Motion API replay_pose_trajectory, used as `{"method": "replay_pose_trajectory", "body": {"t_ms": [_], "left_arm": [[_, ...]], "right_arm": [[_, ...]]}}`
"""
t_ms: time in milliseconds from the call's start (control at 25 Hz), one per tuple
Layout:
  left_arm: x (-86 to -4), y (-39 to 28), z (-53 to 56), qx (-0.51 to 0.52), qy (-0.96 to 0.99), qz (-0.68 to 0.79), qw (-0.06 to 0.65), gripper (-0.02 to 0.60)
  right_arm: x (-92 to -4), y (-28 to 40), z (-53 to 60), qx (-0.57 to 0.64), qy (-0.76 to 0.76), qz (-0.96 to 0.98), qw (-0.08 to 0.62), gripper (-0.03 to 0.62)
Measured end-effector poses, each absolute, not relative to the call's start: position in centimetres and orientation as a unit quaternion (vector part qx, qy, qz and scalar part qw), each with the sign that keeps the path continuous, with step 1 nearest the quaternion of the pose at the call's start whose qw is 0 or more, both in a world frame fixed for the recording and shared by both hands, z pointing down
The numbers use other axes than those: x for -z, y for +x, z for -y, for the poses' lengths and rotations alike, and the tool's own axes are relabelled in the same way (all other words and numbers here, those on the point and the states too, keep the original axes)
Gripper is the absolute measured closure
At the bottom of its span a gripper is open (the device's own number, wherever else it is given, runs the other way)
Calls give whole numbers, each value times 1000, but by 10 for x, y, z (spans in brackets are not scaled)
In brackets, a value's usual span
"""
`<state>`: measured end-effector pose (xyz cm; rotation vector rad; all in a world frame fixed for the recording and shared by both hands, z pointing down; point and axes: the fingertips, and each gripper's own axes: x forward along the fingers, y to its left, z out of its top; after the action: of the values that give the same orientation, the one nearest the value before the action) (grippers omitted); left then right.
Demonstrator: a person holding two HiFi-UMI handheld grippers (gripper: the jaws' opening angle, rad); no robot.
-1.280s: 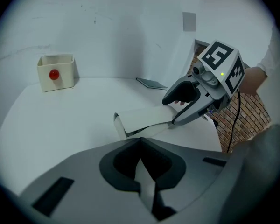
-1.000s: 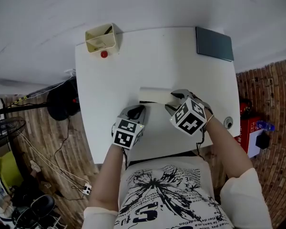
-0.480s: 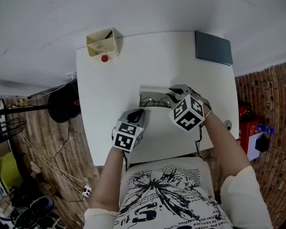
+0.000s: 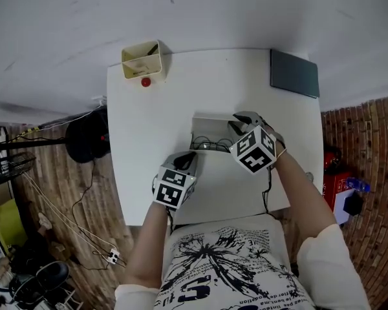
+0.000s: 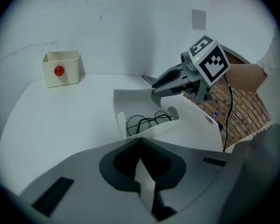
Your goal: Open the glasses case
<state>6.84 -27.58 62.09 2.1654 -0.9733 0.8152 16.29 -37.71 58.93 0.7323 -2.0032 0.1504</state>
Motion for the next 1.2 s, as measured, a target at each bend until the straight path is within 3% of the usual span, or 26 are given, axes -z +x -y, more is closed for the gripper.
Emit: {"method": "replay_pose_trajectory", "body": {"t_ms": [600, 880, 1200], "left_arm": [[-622, 68, 290, -297, 807, 394, 325, 568], [-617, 72, 295, -288, 814, 386, 325, 568], [-583, 71, 298, -277, 832, 385, 287, 568]], "right_arm": [[-608, 167, 400, -93, 311, 830, 453, 468], [-591, 178, 410, -115, 369, 824, 415, 379], [-534, 186, 402, -111, 421, 831, 346, 424]]}}
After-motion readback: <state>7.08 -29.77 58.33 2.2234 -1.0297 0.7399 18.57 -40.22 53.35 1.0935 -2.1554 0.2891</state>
